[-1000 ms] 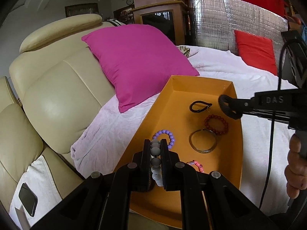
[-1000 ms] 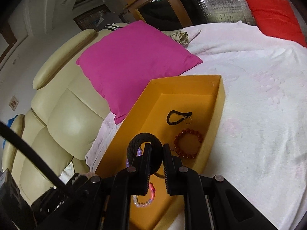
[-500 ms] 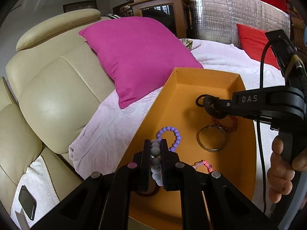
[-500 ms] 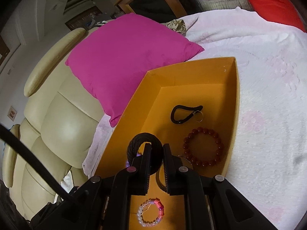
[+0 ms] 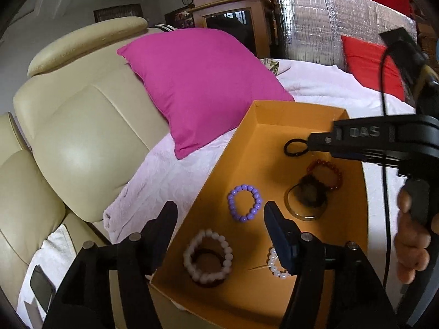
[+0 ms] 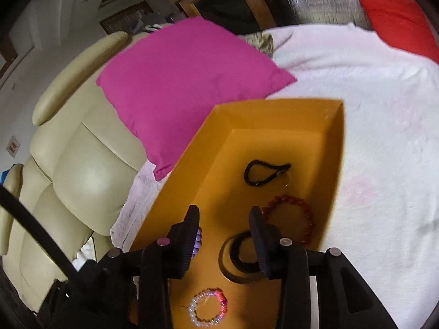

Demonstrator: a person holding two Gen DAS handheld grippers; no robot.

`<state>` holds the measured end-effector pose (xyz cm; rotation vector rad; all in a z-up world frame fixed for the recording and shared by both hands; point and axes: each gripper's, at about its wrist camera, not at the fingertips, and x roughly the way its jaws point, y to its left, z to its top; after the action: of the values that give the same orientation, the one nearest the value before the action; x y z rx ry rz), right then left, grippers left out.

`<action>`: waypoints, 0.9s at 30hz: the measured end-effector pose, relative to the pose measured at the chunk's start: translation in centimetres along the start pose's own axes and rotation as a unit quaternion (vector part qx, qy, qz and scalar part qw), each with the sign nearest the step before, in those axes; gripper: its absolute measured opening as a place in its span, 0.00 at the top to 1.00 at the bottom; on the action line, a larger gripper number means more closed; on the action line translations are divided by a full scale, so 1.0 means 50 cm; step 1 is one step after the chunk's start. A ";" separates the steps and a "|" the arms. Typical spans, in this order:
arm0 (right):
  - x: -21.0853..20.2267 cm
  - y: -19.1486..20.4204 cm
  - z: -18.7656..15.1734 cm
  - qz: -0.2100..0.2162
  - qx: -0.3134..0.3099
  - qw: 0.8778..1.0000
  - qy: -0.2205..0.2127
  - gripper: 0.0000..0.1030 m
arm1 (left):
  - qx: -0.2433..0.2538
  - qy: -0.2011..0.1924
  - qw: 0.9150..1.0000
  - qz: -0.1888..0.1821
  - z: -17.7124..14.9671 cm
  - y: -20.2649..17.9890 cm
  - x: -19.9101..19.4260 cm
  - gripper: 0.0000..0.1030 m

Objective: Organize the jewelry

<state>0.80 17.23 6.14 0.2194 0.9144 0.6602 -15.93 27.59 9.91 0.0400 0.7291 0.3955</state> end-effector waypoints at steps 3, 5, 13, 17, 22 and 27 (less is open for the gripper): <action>-0.041 0.001 0.001 0.006 -0.015 1.000 -0.003 0.61 | -0.004 -0.003 1.000 0.004 0.006 0.002 -0.028 0.32; -0.075 0.009 0.000 0.001 -0.041 0.999 -0.009 0.61 | -0.013 -0.012 1.000 0.007 0.011 0.011 -0.058 0.28; -0.254 0.026 -0.030 -0.021 -0.125 0.991 -0.040 0.60 | -0.058 -0.068 0.994 0.056 0.033 0.050 -0.198 0.16; -0.348 0.032 -0.060 -0.018 -0.136 0.988 -0.070 0.52 | -0.073 -0.093 0.989 0.087 0.039 0.059 -0.268 0.13; -0.450 0.037 -0.116 -0.024 -0.145 0.983 -0.110 0.51 | -0.074 -0.126 0.983 0.115 0.037 0.054 -0.351 0.06; -0.508 0.042 -0.151 -0.040 -0.150 0.979 -0.135 0.51 | -0.053 -0.156 0.977 0.138 0.035 0.028 -0.414 0.06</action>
<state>-17.02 2.54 19.29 0.0007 0.5504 0.6660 -29.25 21.51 24.74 0.1004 0.3907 0.6769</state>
